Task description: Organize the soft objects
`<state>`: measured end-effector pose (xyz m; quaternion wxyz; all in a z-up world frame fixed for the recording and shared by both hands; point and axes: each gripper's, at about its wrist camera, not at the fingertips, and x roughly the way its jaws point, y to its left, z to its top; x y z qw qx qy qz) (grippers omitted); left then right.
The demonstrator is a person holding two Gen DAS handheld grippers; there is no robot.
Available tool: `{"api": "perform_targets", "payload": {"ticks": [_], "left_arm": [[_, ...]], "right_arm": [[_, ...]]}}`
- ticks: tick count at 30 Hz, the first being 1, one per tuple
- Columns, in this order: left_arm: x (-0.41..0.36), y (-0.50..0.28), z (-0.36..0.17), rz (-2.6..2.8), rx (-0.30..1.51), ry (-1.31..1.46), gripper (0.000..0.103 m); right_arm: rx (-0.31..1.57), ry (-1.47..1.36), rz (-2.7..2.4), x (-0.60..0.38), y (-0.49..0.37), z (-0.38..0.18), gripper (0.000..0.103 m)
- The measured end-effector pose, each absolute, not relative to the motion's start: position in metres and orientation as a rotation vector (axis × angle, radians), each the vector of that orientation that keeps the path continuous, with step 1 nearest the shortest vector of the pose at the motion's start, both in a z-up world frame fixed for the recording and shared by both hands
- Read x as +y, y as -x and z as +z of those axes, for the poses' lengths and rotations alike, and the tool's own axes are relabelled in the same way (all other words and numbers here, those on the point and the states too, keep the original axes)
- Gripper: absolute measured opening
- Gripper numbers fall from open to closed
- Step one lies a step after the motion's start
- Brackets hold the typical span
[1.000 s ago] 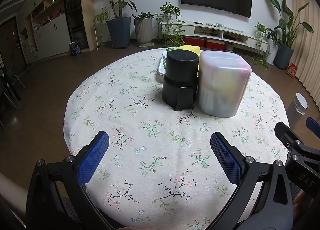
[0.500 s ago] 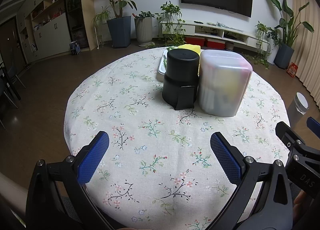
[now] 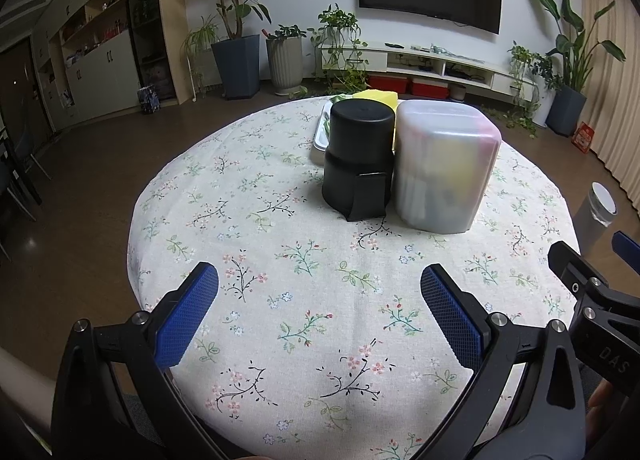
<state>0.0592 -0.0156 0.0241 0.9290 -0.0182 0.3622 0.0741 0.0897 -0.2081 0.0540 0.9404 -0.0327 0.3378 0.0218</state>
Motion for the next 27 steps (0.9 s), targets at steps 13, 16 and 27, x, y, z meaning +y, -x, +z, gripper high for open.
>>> {"api": "perform_targets", "payload": {"ticks": [13, 16, 27], "left_arm": [[-0.0182, -0.0578, 0.0274, 0.162, 0.73, 0.014, 0.103], [-0.0187, -0.0581, 0.0282, 0.16, 0.728, 0.013, 0.103], [-0.0195, -0.0585, 0.0294, 0.156, 0.73, 0.013, 0.102]], "right_arm": [[0.688, 0.067, 0.044, -0.208, -0.0897, 0.0539, 0.103], [0.689, 0.066, 0.044, -0.2093, -0.0904, 0.054, 0.103], [0.69, 0.066, 0.045, -0.2093, -0.0904, 0.0541, 0.103]]}}
